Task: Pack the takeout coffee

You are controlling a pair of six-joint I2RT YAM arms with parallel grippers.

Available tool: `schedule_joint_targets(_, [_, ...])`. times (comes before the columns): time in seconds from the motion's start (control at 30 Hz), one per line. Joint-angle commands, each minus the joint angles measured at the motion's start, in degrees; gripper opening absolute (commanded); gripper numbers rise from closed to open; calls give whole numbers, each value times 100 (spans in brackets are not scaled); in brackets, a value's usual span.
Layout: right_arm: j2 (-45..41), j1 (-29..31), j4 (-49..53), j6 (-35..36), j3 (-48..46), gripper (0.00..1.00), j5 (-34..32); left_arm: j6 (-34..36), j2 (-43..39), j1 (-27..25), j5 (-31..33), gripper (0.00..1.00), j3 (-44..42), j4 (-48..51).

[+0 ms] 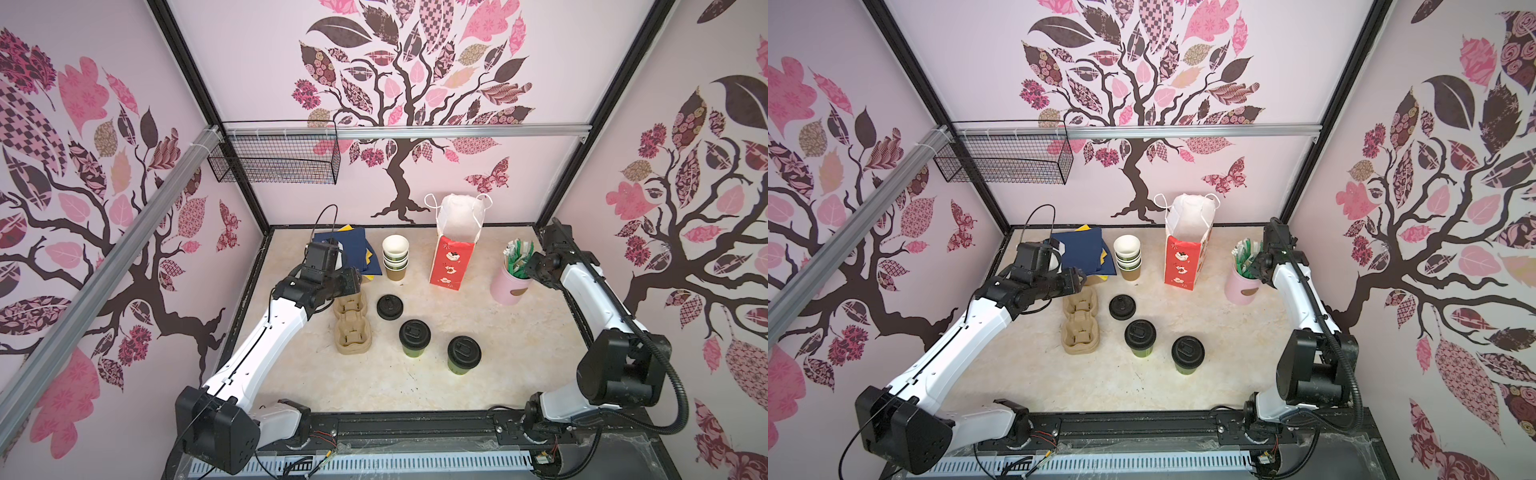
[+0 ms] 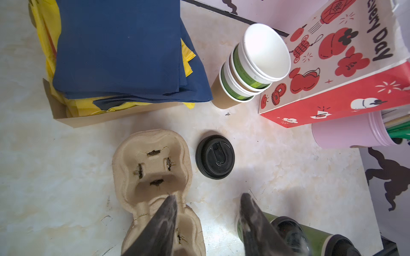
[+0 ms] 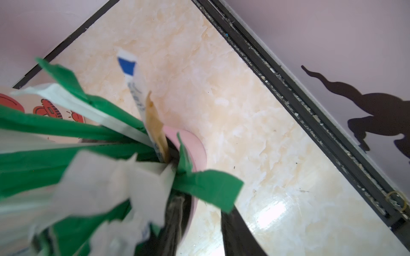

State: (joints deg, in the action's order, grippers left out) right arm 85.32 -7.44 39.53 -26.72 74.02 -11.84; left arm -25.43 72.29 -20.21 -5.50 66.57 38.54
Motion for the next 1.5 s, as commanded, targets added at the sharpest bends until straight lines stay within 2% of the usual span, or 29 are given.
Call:
schedule_joint_targets(0.0, [-643,-19,414,-187,205,37,-259,54,116,-110,-234,50,381,-298])
schedule_joint_targets(0.13, [-1087,-20,616,-179,313,37,-197,47,206,-250,-325,50,451,-521])
schedule_joint_targets(0.27, [-1274,72,554,46,626,36,639,-17,180,-323,-393,51,427,-824])
schedule_joint_targets(0.37, [-985,555,565,331,1169,38,1230,-87,124,-330,-375,51,368,-990])
schedule_joint_targets(0.47, [-342,1141,872,487,1998,43,1303,-126,71,-332,-299,51,339,-1022])
schedule_joint_targets(0.53, [-12,1282,845,417,2314,45,1467,-150,19,-335,-237,51,308,-996])
schedule_joint_targets(0.77, [1253,1674,1091,539,3449,51,1347,-255,-242,-335,16,51,130,-952])
schedule_joint_targets(0.97, [2016,1821,1218,655,3952,54,1156,-296,-374,-331,149,51,9,-925])
schedule_joint_targets(1.33, [2474,1958,1345,612,4234,42,246,-267,-308,-330,261,51,82,-854])
schedule_joint_targets(1.47, [2453,1966,1369,663,4302,35,217,-249,-273,-334,320,51,120,-809])
